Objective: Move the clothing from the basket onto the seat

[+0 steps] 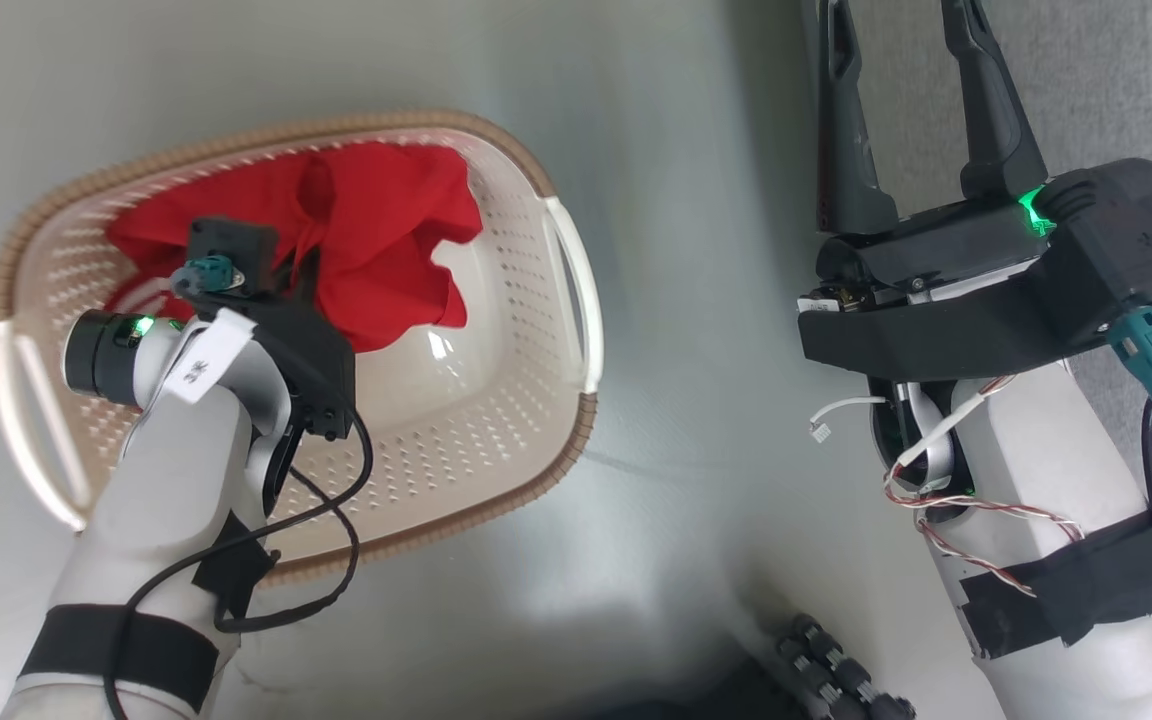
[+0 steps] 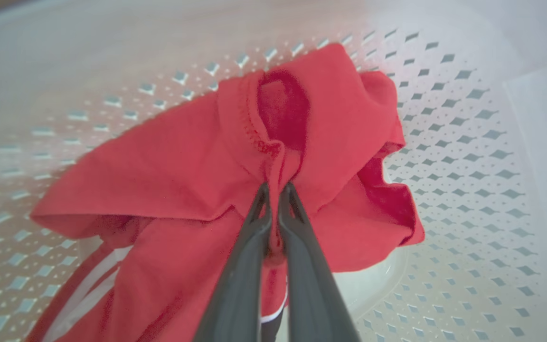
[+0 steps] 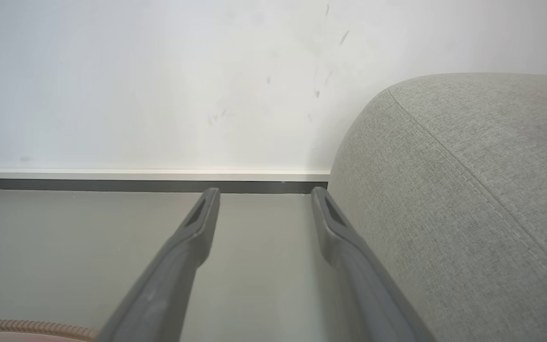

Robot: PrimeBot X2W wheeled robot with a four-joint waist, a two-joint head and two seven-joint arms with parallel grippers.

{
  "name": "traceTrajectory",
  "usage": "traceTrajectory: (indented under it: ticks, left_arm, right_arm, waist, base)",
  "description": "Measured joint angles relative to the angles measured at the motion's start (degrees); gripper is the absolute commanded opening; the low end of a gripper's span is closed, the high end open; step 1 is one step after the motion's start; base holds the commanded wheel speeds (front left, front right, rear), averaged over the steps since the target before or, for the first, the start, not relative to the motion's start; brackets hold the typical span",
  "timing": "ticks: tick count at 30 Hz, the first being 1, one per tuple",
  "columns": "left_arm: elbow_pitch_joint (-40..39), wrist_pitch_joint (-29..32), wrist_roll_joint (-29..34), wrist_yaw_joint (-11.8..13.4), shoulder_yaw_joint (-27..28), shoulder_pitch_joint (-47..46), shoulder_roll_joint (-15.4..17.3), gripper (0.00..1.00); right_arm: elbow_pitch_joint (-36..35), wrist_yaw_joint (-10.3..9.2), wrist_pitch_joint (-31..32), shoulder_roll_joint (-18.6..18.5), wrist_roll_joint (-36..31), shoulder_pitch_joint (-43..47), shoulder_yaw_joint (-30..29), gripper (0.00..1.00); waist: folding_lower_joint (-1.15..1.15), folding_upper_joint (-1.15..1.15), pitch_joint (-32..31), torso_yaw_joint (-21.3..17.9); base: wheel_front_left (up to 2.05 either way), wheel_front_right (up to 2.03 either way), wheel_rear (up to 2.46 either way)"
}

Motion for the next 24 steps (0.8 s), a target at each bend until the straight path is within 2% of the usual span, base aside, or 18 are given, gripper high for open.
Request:
traceTrajectory:
  ticks: [16,24]
  left_arm:
    - [0.1,-11.4,-3.4,-1.0,1.7,4.3,-2.2,0.0]
    - [-0.7,-13.2,-5.2,-2.0,1.9,7.4,-2.9,0.0]
  right_arm:
    - [7.6,1.59,-0.5,-2.2,0.6,1.5,-0.9,1.0]
    - [11.0,2.41,-0.5,-2.7,1.5,4.2,-0.9,1.0]
  waist:
    - [-0.01,0.0,-11.6,5.0]
    - [-0.01,0.0,-17.5,7.0]
  base:
    - [0.0,0.0,0.0]
    - [0.0,0.0,0.0]
